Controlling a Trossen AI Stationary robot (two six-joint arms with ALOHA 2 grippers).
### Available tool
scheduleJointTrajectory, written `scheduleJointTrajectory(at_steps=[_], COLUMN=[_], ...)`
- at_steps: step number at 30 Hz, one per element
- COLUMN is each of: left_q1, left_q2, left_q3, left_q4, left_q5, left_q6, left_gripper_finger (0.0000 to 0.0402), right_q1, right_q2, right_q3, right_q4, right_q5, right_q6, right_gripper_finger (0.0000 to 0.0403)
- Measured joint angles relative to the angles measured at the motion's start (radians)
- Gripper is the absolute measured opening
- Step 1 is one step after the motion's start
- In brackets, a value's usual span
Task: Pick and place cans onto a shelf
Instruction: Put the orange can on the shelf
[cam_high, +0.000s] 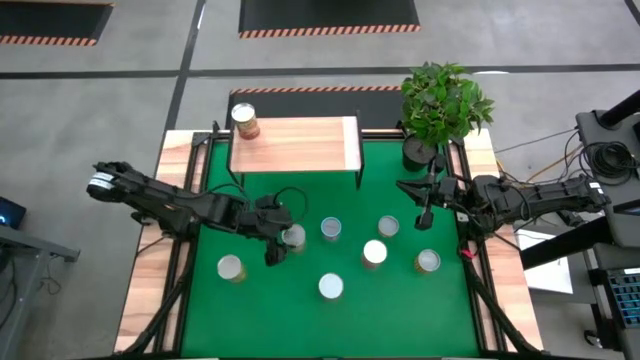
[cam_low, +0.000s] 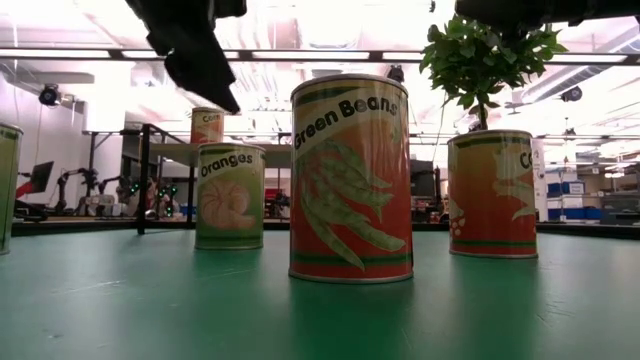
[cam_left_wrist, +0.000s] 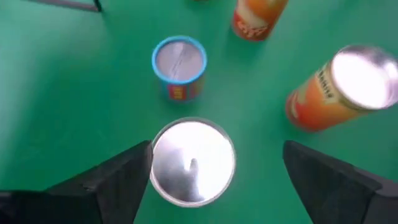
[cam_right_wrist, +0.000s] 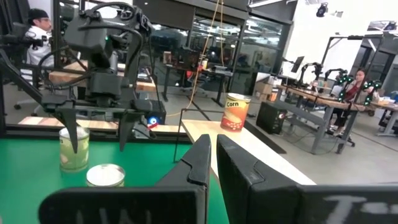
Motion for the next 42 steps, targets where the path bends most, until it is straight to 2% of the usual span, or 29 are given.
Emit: scheduleJointTrajectory(at_steps=[5, 27, 42], left_q1=[-0.023, -0.029, -0.050], left_q2=[0.000, 0.000, 0.041], left_q3=[-0.021, -0.226, -0.235], left_q4=[0.030, 0.268, 0.273], left_q5=[-0.069, -0.118, -0.134], left_q6=[-0.023, -0.048, 0.013], left_gripper_finger=[0.0356, 0.0357, 0.0351], right_q1=[0.000, 0.000, 0.000], right_q2=[0.000, 0.000, 0.000], right_q3=[0.000, 0.000, 0.000], right_q4=[-0.004, -0.005, -0.011], right_q5=[0.000, 0.001, 0.001], right_q6=[-0.006, -0.026, -0.038], right_gripper_finger=[0.0018, 0.0018, 0.0018])
